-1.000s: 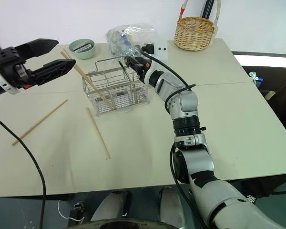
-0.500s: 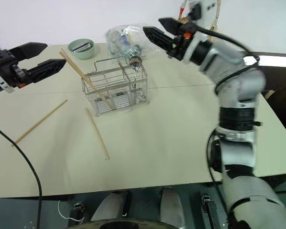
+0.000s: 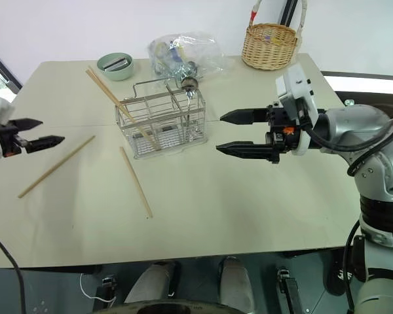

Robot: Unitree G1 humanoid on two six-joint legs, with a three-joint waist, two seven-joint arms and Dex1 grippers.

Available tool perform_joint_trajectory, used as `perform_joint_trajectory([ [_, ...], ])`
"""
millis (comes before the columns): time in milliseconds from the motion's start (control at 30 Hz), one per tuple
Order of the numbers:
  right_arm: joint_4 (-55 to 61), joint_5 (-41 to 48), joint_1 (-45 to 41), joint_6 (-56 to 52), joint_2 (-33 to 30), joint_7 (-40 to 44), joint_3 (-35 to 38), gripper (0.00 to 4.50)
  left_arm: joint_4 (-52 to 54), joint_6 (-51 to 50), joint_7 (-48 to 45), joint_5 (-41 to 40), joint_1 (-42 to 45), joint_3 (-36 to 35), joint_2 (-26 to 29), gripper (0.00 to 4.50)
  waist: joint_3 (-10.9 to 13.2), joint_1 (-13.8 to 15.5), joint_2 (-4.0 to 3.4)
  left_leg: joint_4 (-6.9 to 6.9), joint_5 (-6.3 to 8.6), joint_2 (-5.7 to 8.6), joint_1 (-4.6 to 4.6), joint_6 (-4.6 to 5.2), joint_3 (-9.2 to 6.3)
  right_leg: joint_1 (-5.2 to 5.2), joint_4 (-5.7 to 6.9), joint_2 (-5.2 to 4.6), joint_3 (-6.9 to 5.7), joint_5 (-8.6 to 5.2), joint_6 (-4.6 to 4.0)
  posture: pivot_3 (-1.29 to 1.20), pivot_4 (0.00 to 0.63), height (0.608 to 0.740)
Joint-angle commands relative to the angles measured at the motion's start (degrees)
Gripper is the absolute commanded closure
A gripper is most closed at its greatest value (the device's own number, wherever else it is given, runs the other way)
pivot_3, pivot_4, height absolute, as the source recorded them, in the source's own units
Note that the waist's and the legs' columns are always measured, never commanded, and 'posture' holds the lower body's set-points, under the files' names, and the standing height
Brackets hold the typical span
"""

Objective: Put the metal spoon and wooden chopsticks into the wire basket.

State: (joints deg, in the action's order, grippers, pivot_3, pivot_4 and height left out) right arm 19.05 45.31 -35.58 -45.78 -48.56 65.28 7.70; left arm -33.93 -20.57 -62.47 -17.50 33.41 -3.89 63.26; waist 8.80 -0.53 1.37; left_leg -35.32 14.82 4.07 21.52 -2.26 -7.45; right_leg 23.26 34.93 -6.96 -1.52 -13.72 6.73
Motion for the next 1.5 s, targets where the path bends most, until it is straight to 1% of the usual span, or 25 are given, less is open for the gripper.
perform_joint_trajectory([
  [33,3.35,2.59,1.19,-0.6,-0.73,-2.01,3.18,1.09,-8.26,5.53,-3.42,5.76,5.03,3.2,-0.34,0.0,-0.04,0.11,0.07,0.01,0.0,0.0,0.0,0.0,-0.01,-0.01,-0.01,0.0,-0.01,0.0,0.0,0.0,0.15,0.688],
  [167,5.79,5.1,3.82,-2.72,-1.35,-4.88,5.65,1.09,-20.68,9.84,-3.59,11.33,10.65,6.17,-2.38,0.0,-0.07,0.05,0.17,0.0,0.01,0.04,0.02,0.01,-0.02,-0.03,-0.01,-0.04,-0.04,0.0,0.01,0.0,0.15,0.688],
  [300,7.12,7.71,4.82,-4.86,-1.66,-8.21,7.68,1.09,-28.96,13.24,-3.12,14.8,12.16,7.14,-4.94,0.0,-0.08,-0.09,0.21,0.0,0.01,0.05,-0.01,0.02,0.0,-0.04,0.02,-0.06,-0.06,0.0,0.03,0.0,0.15,0.688],
  [467,7.86,12.05,4.53,-8.13,-2.58,-12.58,10.3,1.09,-34.72,15.13,-0.81,17.42,12.38,6.95,-7.95,0.0,-0.12,-0.04,0.36,-0.02,0.0,0.01,-0.01,0.02,-0.06,-0.03,0.07,-0.05,-0.12,0.0,0.03,0.0,0.15,0.688],
  [633,7.71,15.76,5.22,-10.51,-4.0,-15.56,12.75,1.09,-36.53,15.9,-1.03,18.66,11.74,7.32,-9.62,0.0,-0.23,0.1,0.31,-0.03,0.0,0.03,-0.06,0.02,-0.06,-0.08,0.09,-0.1,-0.12,0.0,0.03,0.0,0.15,0.688],
  [733,7.26,16.21,5.37,-10.42,-4.5,-16.12,12.88,1.03,-36.88,15.74,-0.67,18.73,12.2,6.74,-10.01,0.84,-0.34,0.15,0.24,-0.03,0.0,0.04,-0.08,0.02,-0.05,-0.1,0.09,-0.12,-0.12,0.0,0.03,0.0,0.15,0.688],
  [867,7.22,16.55,5.41,-10.04,-4.7,-16.54,12.49,1.03,-37.11,15.41,-0.35,18.94,13.28,6.39,-10.13,2.83,-0.35,0.08,0.25,-0.03,0.0,0.01,-0.11,0.03,-0.08,-0.11,0.14,-0.1,-0.14,-0.01,0.04,0.0,0.15,0.688],
  [967,7.7,16.82,6.39,-9.54,-5.39,-14.99,12.44,1.03,-37.02,14.91,-0.66,18.92,14.39,6.12,-10.22,4.34,-0.36,0.07,0.27,-0.03,0.0,0.01,-0.1,0.03,-0.09,-0.1,0.14,-0.07,-0.14,-0.01,0.04,0.0,0.15,0.688],
  [1000,7.83,16.82,6.76,-9.35,-5.63,-14.49,12.47,1.03,-36.99,14.77,-0.74,18.98,14.62,6.01,-10.29,4.43,-0.36,0.06,0.27,-0.04,0.0,0.01,-0.09,0.03,-0.09,-0.09,0.14,-0.08,-0.14,-0.01,0.04,0.0,0.15,0.688],
  [1233,8.48,15.63,8.53,-7.42,-6.34,-12.1,11.84,1.03,-36.55,14.39,1.42,18.75,16.17,5.02,-10.74,4.43,-0.36,0.11,0.28,-0.06,0.0,0.04,-0.06,0.03,-0.07,-0.09,0.14,-0.09,-0.15,-0.02,0.06,0.0,0.15,0.688],
  [1300,8.48,15.46,8.77,-6.97,-6.38,-11.97,11.69,1.03,-36.17,14.5,3.7,17.11,17.47,3.0,-10.87,4.43,-0.34,0.15,0.37,-0.07,0.0,0.04,-0.06,0.03,-0.08,-0.1,0.14,-0.09,-0.16,-0.02,0.07,0.0,0.15,0.688],
  [1400,8.18,15.29,8.96,-6.45,-6.55,-11.8,11.72,1.03,-35.18,14.65,9.83,14.33,20.36,-1.52,-11.33,4.43,-0.31,0.17,0.59,-0.12,0.0,0.03,0.0,0.03,-0.17,-0.09,0.14,-0.07,-0.21,-0.02,0.07,0.0,0.15,0.688],
  [1500,8.2,15.25,9.19,-5.91,-6.97,-11.21,11.87,1.03,-32.87,15.69,18.23,10.14,23.65,-7.8,-12.17,4.43,-0.3,0.06,0.65,-0.14,0.0,0.04,0.03,0.03,-0.16,-0.08,0.11,-0.09,-0.21,-0.01,0.08,0.0,0.15,0.688],
])
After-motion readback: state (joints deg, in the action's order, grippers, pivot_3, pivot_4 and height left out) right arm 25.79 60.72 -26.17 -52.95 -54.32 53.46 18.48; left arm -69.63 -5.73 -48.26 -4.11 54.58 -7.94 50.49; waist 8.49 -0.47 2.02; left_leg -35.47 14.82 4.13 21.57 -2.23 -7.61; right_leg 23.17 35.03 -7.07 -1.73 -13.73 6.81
